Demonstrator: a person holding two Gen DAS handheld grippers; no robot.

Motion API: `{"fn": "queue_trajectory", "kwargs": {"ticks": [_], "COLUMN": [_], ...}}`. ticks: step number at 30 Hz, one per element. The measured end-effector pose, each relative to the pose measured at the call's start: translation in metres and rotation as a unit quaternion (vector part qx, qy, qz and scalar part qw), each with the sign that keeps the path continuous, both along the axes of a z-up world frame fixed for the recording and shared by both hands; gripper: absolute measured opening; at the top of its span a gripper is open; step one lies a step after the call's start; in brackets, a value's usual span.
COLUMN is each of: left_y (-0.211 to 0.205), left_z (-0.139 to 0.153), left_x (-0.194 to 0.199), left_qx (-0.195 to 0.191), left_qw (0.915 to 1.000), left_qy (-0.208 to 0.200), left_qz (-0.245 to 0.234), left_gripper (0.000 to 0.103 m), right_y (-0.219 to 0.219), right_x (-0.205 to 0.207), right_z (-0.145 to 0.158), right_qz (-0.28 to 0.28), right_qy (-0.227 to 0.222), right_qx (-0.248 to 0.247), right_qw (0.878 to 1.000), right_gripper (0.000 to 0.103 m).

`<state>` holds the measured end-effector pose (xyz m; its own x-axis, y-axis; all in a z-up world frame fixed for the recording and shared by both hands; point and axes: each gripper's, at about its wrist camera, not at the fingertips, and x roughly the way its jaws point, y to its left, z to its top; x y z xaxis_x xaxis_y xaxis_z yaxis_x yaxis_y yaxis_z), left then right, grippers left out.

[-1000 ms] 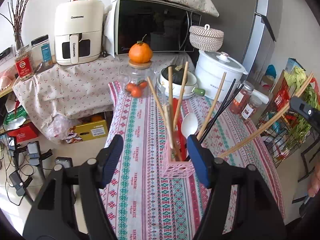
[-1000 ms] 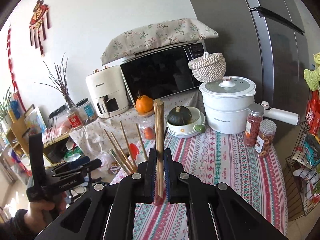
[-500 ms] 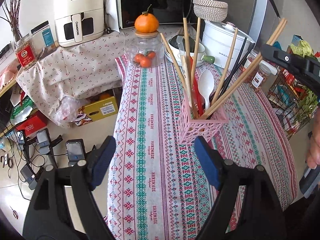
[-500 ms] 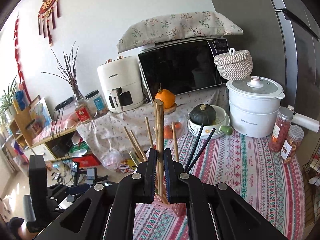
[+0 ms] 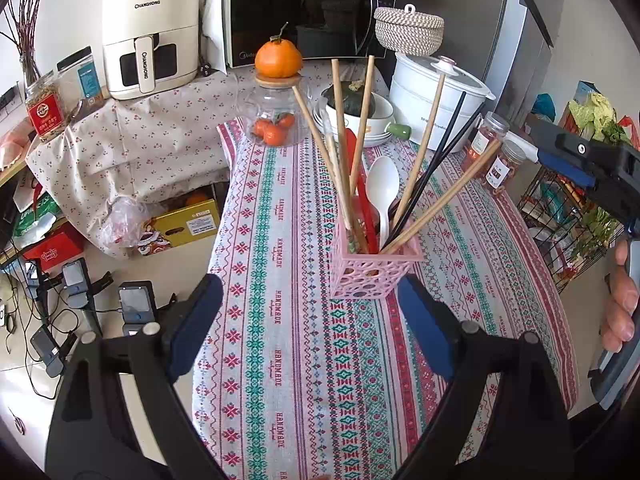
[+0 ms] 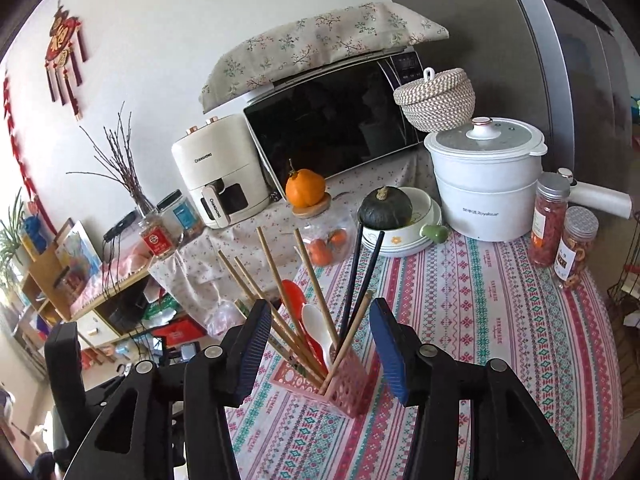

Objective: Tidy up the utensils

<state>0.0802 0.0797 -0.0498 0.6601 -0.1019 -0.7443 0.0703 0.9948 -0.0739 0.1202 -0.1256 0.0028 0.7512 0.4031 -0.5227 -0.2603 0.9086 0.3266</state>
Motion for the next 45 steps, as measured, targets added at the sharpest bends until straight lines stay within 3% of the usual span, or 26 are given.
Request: {"fn": "queue_trajectory", "kwargs": {"ticks": [8,14,15,20,25,45], "left_y": [-0.027,-0.049,-0.05,-0.052,-0.054,-0.059], "left_z": [0.023,0.045,0.048,0.055,0.056,0.053], "left_x": [-0.03,-0.063,-0.067,-0.081,-0.085,-0.089], "left_qx": [0.01,0.044,0.044,0.041,0.025,0.031], "left_qw": [0.9993,0.9958,0.9954,0.9932,0.9931,0.9927], "left_qy": [-0.036,-0.08,-0.084,-0.104,-0.108,-0.111], "left_qz": [-0.006,0.008,0.01,0.03,0.038,0.034], "left_gripper": [0.099,0.102,0.102,0.102,0.102,0.102], "right_y": [-0.034,-0.046,-0.047,-0.042,-0.039,-0.034], "right_x": [-0.044,-0.085,-0.092,-0.117,-0.122,-0.116], "right_z": [0.013,0.024,0.025,0.028,0.024,0.01], "right_qz": [-0.051,-0.068,-0.075,-0.094,-0.081,-0.081], "right_qy": [0.016,0.014,0.009,-0.01,-0.008,0.011], "right_qx": [-0.058,-0.091,-0.1,-0.159,-0.152,-0.153], "right_qw": [0.997,0.993,0.992,0.983,0.985,0.985], "right_gripper": [0.075,0.096,0.103,0.103,0.103,0.103]}}
